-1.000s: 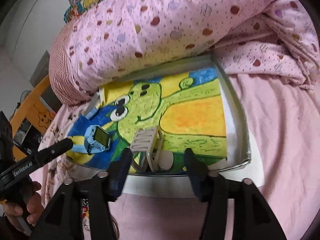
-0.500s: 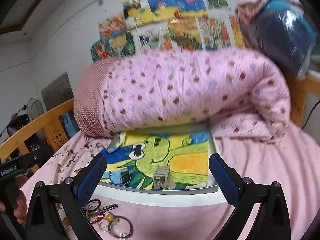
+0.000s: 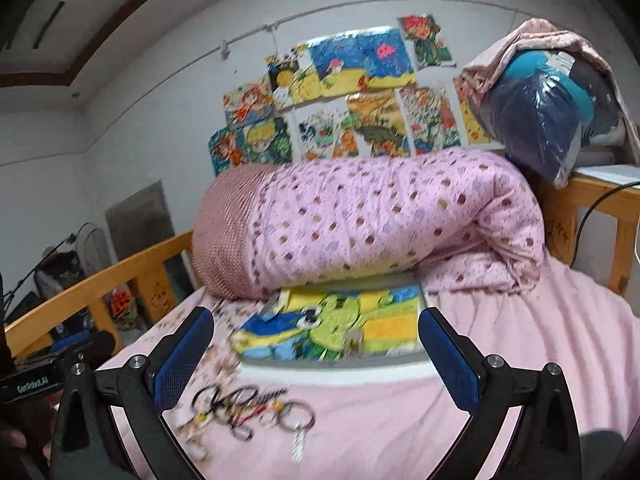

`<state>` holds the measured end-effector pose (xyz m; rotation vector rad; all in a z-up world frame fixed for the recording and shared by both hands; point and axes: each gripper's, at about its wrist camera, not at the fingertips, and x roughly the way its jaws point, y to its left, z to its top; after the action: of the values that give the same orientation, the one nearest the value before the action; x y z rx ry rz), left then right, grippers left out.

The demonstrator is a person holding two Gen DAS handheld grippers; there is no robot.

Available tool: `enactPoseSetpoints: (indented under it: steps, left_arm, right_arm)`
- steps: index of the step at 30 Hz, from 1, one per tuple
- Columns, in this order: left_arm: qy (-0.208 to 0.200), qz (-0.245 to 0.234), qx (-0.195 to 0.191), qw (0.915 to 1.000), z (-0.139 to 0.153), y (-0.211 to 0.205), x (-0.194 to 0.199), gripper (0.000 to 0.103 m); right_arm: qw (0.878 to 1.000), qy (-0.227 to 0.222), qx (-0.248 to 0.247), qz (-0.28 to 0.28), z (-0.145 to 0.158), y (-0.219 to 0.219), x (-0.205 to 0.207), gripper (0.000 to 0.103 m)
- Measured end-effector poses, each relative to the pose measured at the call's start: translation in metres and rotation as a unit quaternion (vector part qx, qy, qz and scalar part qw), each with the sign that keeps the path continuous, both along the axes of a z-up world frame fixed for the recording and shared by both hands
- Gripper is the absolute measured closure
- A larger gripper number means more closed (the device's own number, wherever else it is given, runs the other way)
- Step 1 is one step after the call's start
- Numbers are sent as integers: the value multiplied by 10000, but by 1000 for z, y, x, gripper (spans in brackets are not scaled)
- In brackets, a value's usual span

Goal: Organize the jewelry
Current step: 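Withdraw both tools from the tray back over the jewelry pile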

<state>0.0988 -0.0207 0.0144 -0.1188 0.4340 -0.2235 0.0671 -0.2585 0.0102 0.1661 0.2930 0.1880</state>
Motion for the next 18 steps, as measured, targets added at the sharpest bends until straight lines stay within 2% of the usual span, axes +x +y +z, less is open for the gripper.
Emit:
enactPoseSetpoints:
  steps: [7,11,14,18]
  left_arm:
    - [247,79,141,9996,-1,8,-33,8]
    - [1007,76,168,9947,-22,16,-27,8]
    - [1778,232,100,9837,-41,20,-13,8]
    - [2488,326,-149,9679,-60,29,-2,8]
  right_arm:
    - [9932,1083,-374,212,-29,21,-6,0]
    - [9858,1620,-380,229,-47,22,6,0]
    - [9793,1974,-386,249,-60,23,13,0]
    - [9690,2415,-419,295,-77,25,23,0]
